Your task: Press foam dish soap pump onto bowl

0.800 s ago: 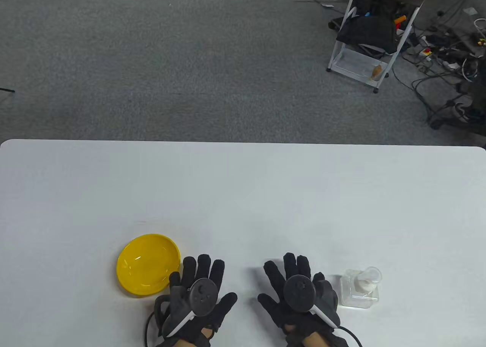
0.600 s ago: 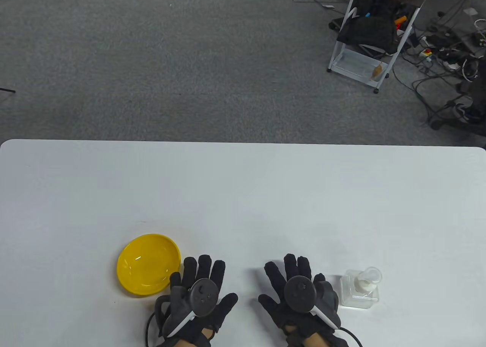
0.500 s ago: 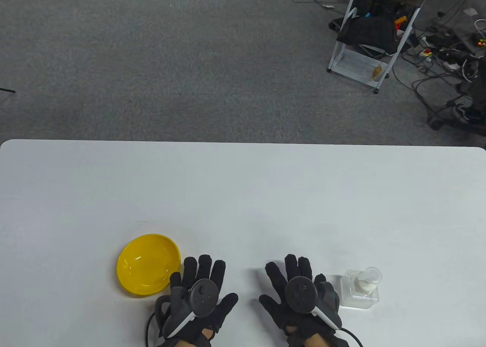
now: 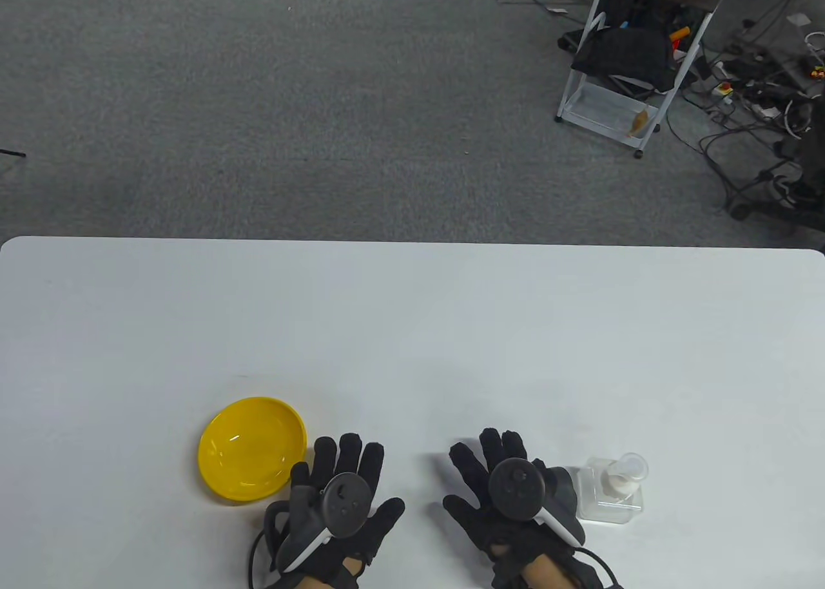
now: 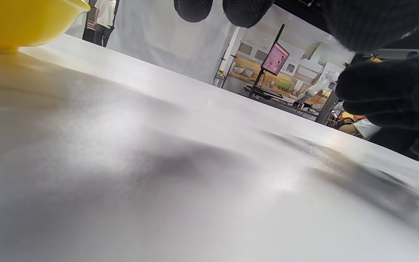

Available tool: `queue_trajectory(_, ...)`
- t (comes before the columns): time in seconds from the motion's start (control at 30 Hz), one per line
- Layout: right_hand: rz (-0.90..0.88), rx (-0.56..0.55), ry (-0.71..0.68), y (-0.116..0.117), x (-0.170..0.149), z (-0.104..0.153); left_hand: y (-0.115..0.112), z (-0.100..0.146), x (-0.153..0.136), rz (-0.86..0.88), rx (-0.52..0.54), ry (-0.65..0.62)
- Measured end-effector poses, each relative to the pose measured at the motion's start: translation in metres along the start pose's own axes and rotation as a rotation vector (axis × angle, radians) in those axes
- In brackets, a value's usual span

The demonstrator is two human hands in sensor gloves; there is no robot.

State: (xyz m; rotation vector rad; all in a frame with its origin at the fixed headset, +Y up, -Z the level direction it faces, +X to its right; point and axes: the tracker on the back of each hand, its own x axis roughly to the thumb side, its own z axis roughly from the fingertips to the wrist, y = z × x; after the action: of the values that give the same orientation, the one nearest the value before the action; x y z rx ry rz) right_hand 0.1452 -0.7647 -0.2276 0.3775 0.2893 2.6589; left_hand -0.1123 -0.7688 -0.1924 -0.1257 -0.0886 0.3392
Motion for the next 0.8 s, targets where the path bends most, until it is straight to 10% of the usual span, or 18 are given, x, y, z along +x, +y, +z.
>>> queue_trajectory(0.33, -0.070, -0.070, -0.067, -0.088, 0.016, 0.012, 0.000, 0.002, 0.001, 0.000, -0.009, -0.016)
queue_trajectory(0.6, -0.020, -0.101, 0.060, -0.159, -0.035, 0.039, -0.001, 0.003, 0.003, -0.005, -0.010, -0.028)
queue_trajectory(0.8, 0.063, 0.020, 0.124, -0.172, -0.078, 0.057, -0.002, 0.003, 0.006, -0.015, -0.015, -0.036)
